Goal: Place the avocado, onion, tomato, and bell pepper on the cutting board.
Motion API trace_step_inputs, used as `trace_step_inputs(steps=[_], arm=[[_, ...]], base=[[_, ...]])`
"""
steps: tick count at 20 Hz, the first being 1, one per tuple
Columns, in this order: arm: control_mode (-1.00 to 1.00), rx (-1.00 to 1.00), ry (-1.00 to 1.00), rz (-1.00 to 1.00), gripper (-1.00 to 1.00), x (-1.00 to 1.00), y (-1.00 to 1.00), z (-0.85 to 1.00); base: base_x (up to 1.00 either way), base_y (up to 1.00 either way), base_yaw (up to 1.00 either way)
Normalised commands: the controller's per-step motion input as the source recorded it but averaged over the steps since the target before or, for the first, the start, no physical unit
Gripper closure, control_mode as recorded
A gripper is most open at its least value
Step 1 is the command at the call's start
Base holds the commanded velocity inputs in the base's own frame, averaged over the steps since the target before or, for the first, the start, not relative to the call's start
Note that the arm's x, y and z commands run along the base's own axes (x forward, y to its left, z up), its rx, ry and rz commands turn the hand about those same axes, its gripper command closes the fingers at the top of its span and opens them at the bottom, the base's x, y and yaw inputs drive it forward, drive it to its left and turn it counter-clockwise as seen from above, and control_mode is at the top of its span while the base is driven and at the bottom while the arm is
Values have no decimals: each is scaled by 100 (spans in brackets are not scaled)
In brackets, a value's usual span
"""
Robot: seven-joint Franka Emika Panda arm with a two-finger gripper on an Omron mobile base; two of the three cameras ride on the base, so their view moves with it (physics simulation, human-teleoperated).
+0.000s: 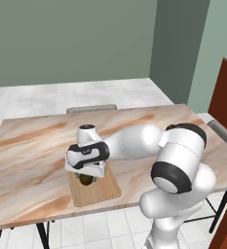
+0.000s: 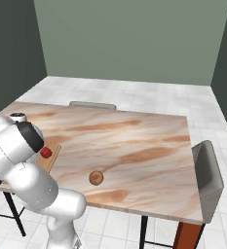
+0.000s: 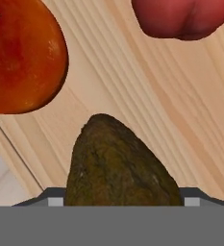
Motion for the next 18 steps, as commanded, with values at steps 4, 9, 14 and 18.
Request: trace_step_inputs(steps=[4, 9, 14, 18], arm=[[-100, -1, 0, -4, 100, 6, 4, -16], [-100, 0, 0, -3, -100, 1, 1, -4], [-100, 0, 0, -1, -100, -1, -2, 7], [-100, 0, -3, 0, -100, -11, 0, 22]], base=[[0, 0, 0], [0, 0, 0], [0, 0, 0], [0, 0, 0]])
